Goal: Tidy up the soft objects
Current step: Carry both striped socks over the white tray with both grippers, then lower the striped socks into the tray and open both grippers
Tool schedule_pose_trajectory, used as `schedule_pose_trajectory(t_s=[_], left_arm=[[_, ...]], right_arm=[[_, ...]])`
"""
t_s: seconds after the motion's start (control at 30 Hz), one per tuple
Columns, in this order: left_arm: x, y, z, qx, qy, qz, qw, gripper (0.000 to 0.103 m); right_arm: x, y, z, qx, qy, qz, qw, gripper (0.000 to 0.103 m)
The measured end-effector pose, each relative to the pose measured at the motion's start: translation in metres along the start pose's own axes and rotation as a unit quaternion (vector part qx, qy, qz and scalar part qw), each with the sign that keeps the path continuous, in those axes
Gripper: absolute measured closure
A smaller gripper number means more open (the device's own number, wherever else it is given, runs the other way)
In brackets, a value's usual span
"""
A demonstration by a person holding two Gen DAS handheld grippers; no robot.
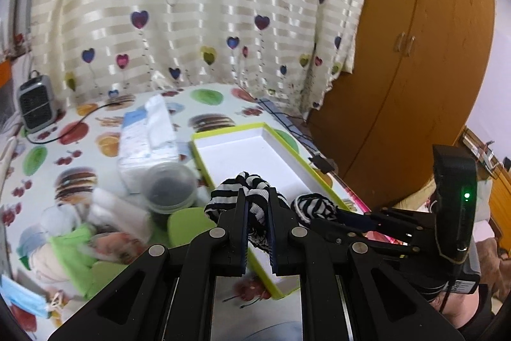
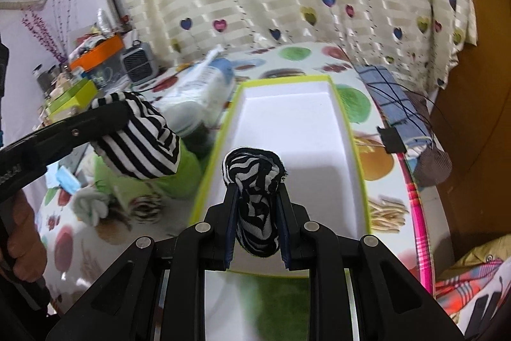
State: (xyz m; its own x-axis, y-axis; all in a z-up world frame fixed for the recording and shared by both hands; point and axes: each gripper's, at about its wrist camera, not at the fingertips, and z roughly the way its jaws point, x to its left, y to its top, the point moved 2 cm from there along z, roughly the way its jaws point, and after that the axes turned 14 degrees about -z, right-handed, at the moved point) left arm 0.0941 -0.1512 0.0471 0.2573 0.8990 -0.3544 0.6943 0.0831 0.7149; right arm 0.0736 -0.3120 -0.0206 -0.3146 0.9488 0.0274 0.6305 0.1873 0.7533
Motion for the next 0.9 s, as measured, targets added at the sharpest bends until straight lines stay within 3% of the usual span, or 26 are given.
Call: schedule_pose_trajectory(t_s=[0.6, 0.73, 0.9], left_arm=[[-0.022, -0.021, 0.083, 0.087, 0.01, 0.024, 0.9959, 0.094], [-0.023, -0.024, 0.093, 0.099, 0.014, 0.027, 0.9946, 0.093], [-0.024, -0.025, 0.093, 0.101, 0.015, 0.03, 0.9943, 0.077]], right_arm=[[-0.04, -0.016, 0.033, 0.04, -0.022, 0.018, 0.999, 0.08], [-0.04, -0.017, 0.034, 0.045, -0.032, 0.008, 0.998, 0.07], [-0.038, -0.017, 0.03, 0.04, -0.042, -0.003, 0.998, 0.061]])
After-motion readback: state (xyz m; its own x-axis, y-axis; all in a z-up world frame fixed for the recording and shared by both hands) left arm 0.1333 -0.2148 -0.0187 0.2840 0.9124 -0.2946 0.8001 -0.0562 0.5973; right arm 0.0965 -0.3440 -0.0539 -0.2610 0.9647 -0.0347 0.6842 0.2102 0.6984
